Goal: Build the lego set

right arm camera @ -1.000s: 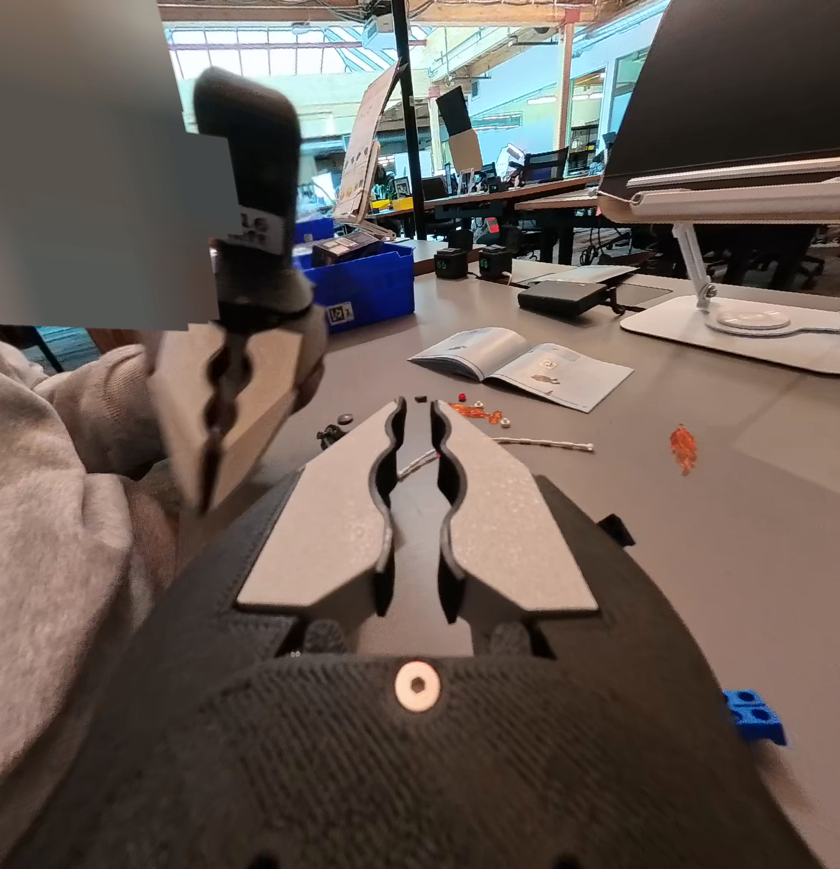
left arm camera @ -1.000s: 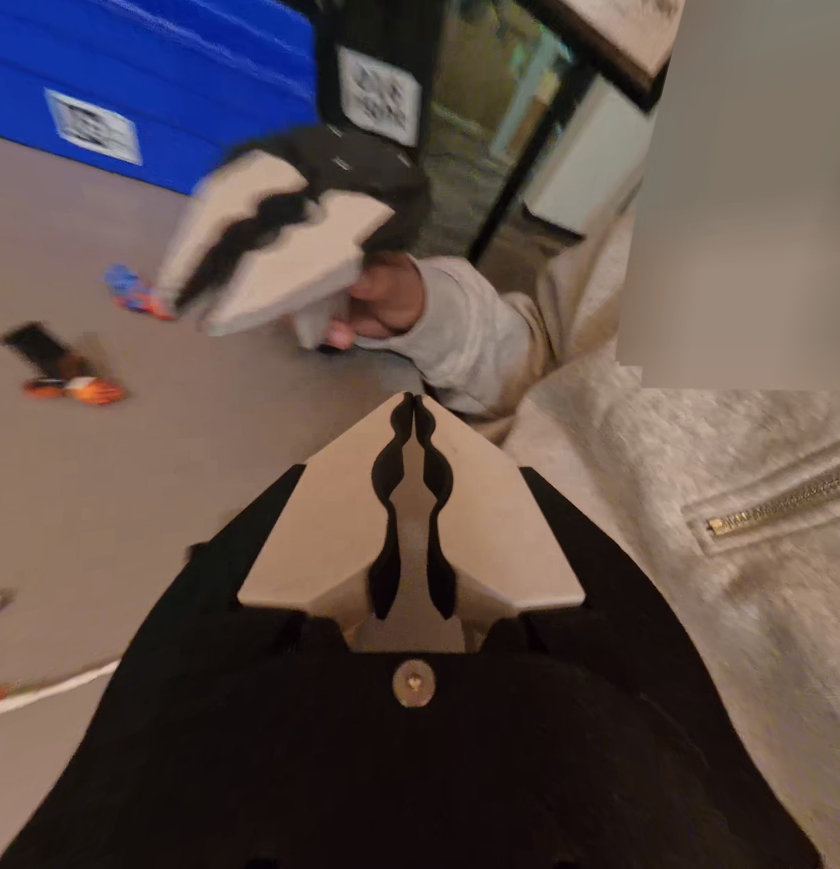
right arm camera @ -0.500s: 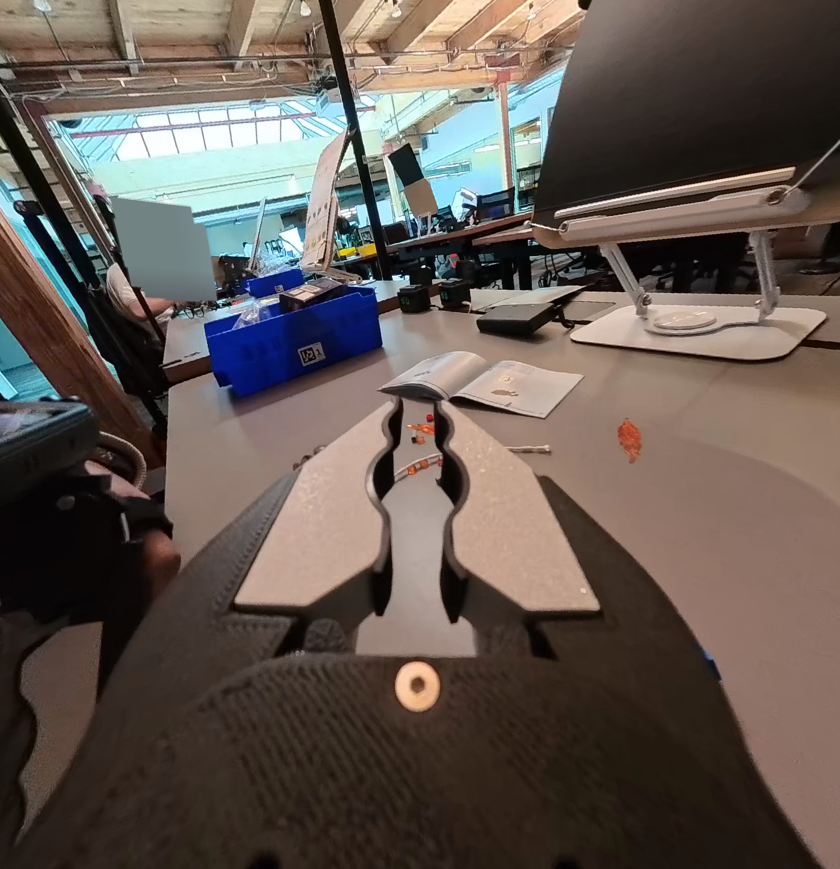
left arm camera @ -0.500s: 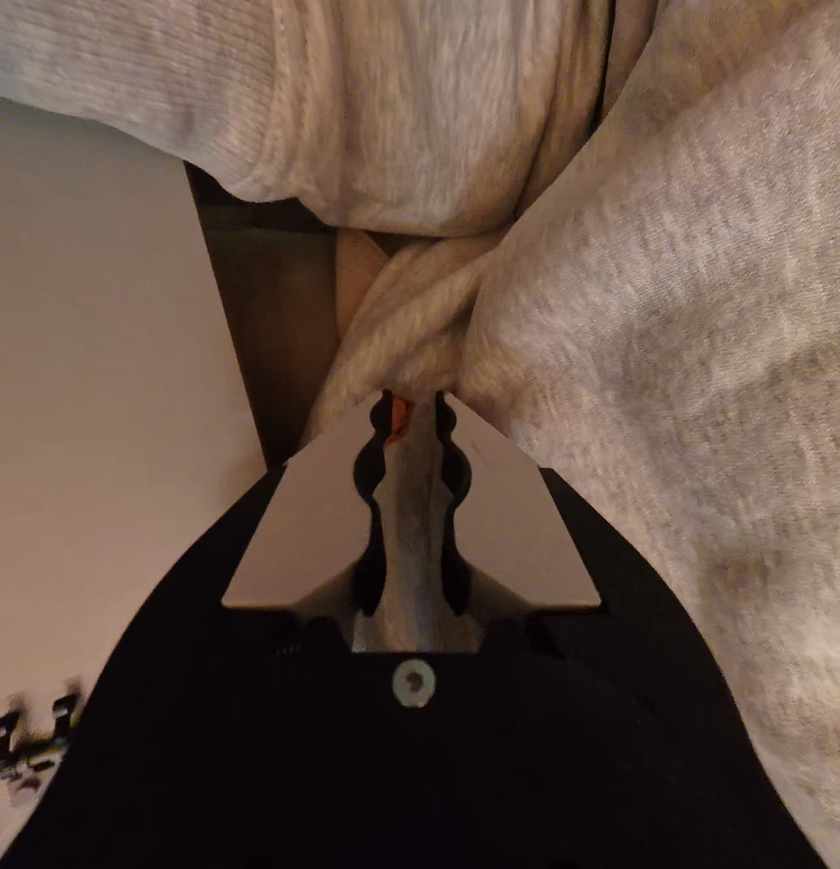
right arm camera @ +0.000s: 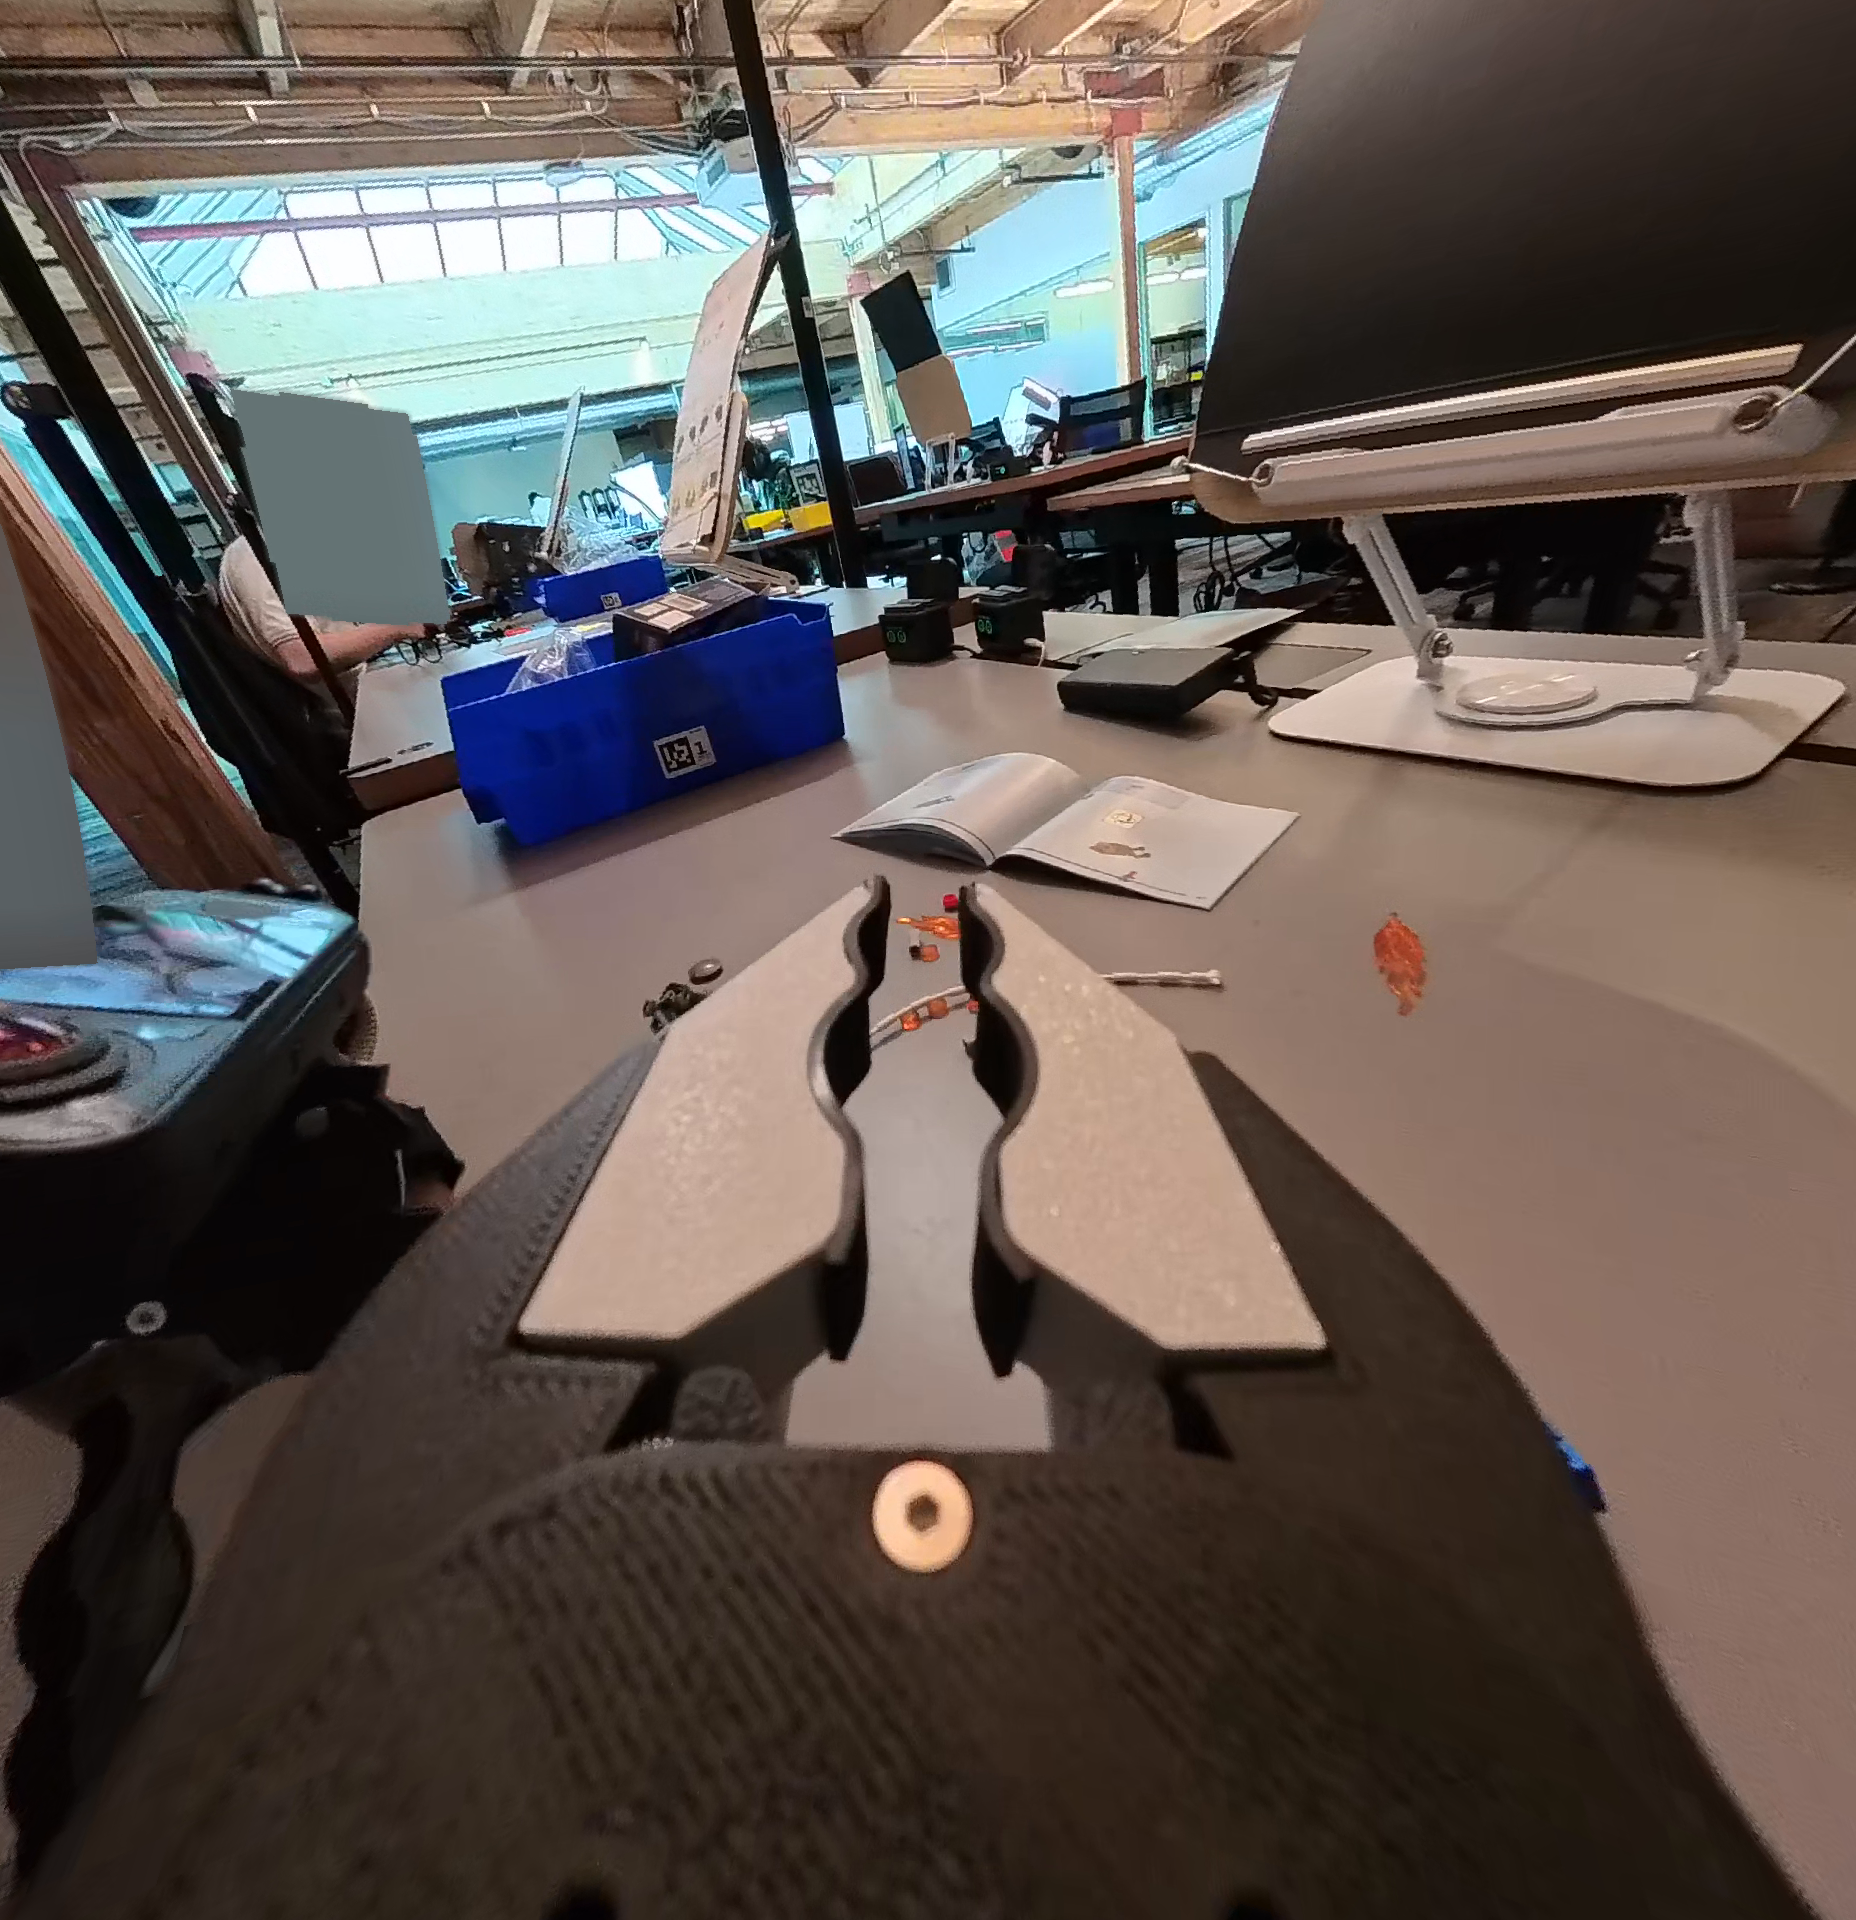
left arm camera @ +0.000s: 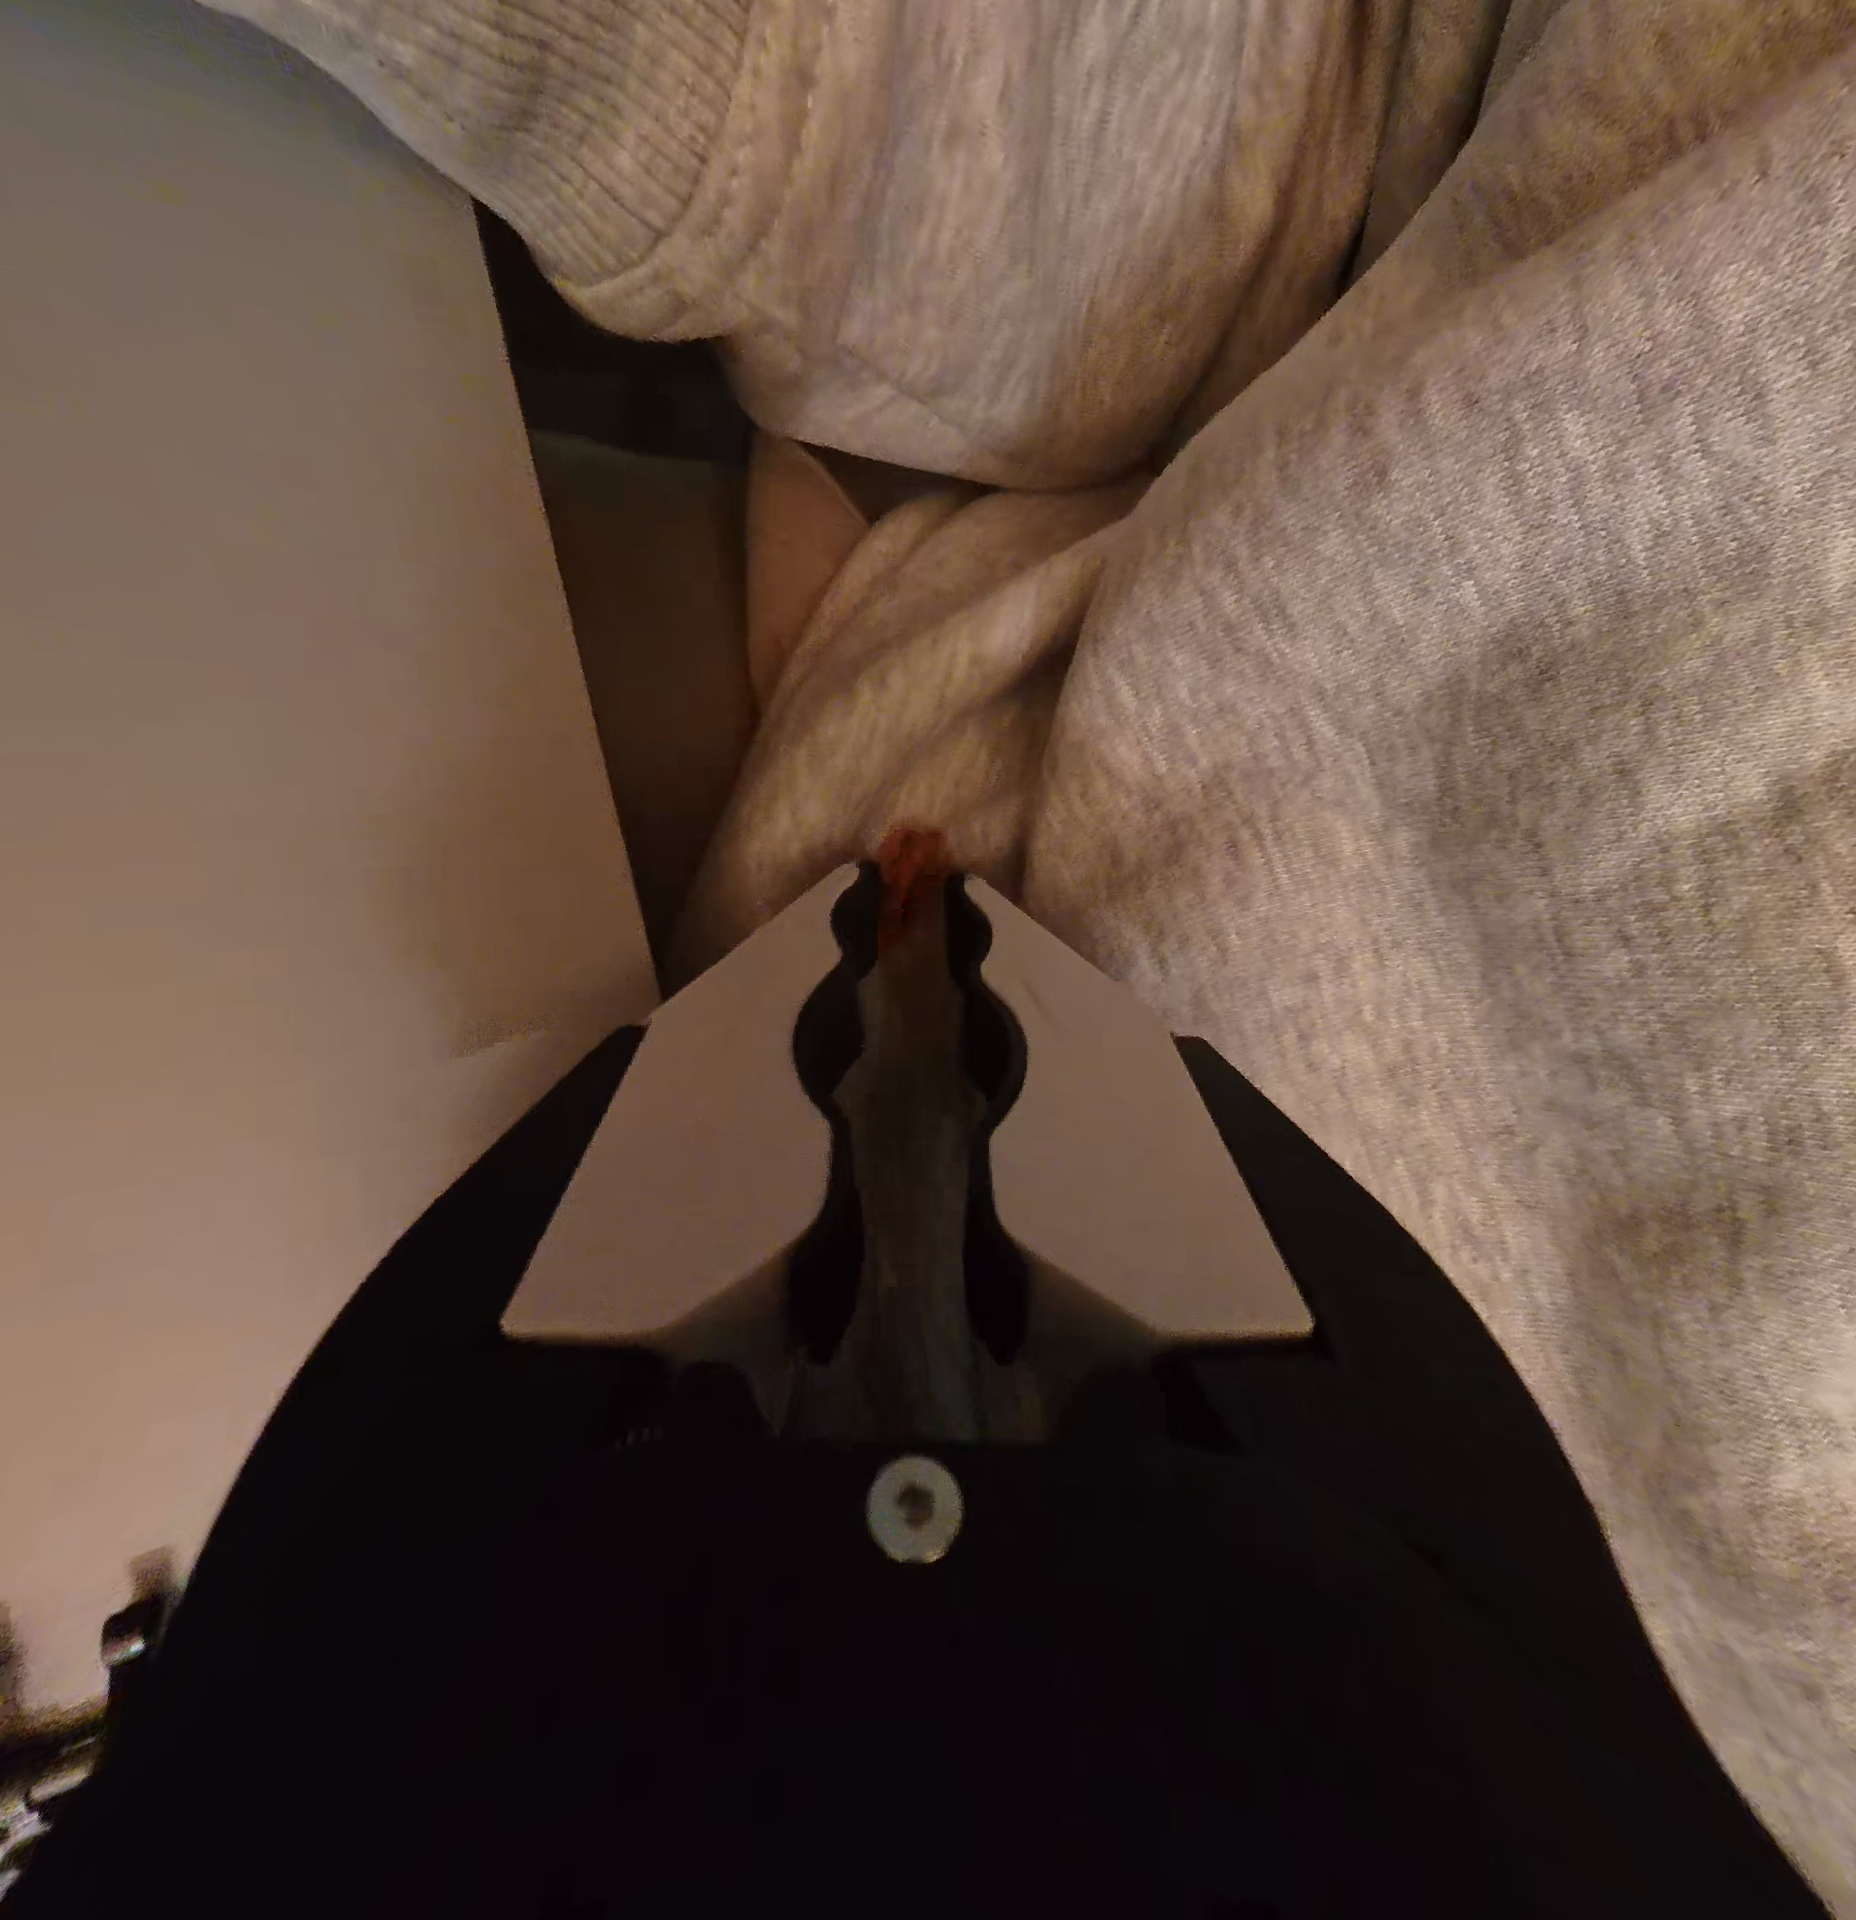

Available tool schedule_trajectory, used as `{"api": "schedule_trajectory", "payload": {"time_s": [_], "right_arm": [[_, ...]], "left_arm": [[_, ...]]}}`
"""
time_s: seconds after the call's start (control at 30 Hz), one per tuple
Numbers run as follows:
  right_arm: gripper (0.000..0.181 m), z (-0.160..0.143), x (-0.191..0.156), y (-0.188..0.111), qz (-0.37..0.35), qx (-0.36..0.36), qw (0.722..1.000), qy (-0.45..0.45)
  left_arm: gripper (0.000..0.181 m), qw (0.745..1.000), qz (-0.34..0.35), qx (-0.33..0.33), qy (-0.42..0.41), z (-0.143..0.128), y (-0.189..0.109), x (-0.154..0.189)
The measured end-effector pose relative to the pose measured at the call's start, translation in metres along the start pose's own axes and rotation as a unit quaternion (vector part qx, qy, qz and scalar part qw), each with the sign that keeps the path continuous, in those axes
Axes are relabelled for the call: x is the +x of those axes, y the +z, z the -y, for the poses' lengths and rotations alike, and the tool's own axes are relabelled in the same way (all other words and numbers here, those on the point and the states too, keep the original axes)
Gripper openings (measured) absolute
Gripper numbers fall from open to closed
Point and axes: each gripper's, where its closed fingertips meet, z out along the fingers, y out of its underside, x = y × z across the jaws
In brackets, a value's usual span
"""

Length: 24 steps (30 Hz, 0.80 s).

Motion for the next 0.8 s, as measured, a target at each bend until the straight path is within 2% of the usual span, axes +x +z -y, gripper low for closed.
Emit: {"api": "schedule_trajectory", "payload": {"time_s": [0.07, 0.13, 0.23, 0.3, 0.43, 0.53, 0.6, 0.73, 0.8], "right_arm": [[0.011, 0.000, 0.000, 0.000, -0.001, -0.001, 1.000, -0.002], [0.011, 0.000, 0.000, 0.000, -0.002, -0.001, 1.000, -0.004], [0.010, 0.001, 0.000, -0.002, -0.003, 0.003, 1.000, -0.006], [0.010, 0.003, -0.001, -0.003, -0.003, 0.008, 1.000, -0.008], [0.014, 0.010, -0.015, -0.005, 0.026, 0.024, 0.999, -0.031], [0.021, 0.005, -0.043, 0.000, 0.075, 0.010, 0.993, -0.094], [0.021, -0.014, -0.063, 0.008, 0.109, -0.033, 0.983, -0.147], [0.021, -0.057, -0.092, 0.018, 0.170, -0.131, 0.955, -0.207], [0.021, -0.066, -0.103, 0.020, 0.185, -0.145, 0.944, -0.233]], "left_arm": [[0.002, 1.000, 0.007, 0.010, 0.010, 0.003, -0.003, -0.001], [0.002, 0.999, 0.043, 0.016, 0.015, 0.003, -0.008, -0.011], [0.002, 0.998, 0.043, 0.035, 0.007, 0.003, -0.023, -0.014], [0.002, 0.997, 0.049, 0.066, -0.003, 0.004, -0.046, -0.019], [0.001, 0.982, 0.067, 0.165, -0.057, 0.000, -0.112, -0.042], [0.001, 0.960, 0.011, 0.229, -0.163, -0.013, -0.146, -0.055], [0.001, 0.938, -0.043, 0.264, -0.220, -0.019, -0.156, -0.059], [0.001, 0.926, -0.094, 0.277, -0.239, -0.023, -0.160, -0.056], [0.001, 0.924, -0.114, 0.273, -0.241, -0.023, -0.158, -0.053]]}}
